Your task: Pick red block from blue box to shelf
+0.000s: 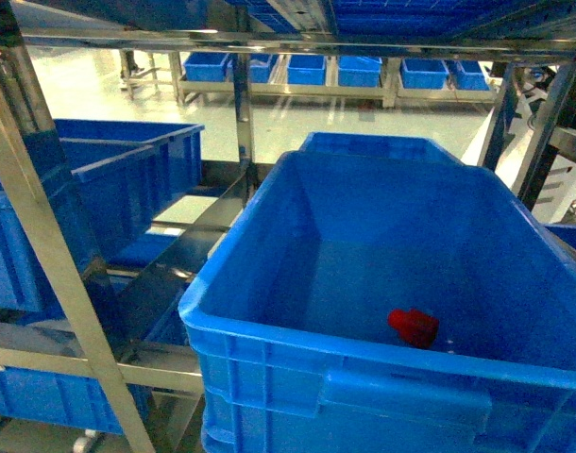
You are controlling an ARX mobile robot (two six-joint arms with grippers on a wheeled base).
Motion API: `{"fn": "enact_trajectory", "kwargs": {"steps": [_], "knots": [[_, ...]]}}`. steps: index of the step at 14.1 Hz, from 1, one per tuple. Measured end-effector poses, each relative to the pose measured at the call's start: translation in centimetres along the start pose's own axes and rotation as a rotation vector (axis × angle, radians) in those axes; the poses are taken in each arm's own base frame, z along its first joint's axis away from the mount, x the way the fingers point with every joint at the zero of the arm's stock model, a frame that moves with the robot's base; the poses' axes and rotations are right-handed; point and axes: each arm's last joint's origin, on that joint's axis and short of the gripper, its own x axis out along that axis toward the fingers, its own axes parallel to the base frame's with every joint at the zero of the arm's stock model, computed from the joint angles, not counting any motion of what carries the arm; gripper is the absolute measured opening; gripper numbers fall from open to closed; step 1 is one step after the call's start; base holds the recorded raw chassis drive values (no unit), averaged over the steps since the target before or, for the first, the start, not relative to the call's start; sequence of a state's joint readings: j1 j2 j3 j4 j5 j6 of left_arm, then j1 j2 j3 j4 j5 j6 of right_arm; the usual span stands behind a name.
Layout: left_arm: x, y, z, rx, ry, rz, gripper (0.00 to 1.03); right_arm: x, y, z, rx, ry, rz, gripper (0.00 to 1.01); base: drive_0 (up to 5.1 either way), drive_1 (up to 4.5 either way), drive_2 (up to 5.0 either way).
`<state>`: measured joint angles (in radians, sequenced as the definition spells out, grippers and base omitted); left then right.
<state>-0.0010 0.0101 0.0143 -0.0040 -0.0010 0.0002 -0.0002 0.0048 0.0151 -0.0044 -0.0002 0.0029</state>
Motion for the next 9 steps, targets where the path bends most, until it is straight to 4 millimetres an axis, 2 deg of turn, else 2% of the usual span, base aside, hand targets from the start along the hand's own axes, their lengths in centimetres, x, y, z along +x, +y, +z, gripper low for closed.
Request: {"fn": "enact_trajectory", "kwargs": {"steps": [9], "knots": [[0.0, 0.0, 0.0, 0.0, 0.0, 0.0, 0.98, 0.0, 0.0, 0.0, 0.0, 0.0, 0.0, 0.98, 0.0, 0.0, 0.0]]}}
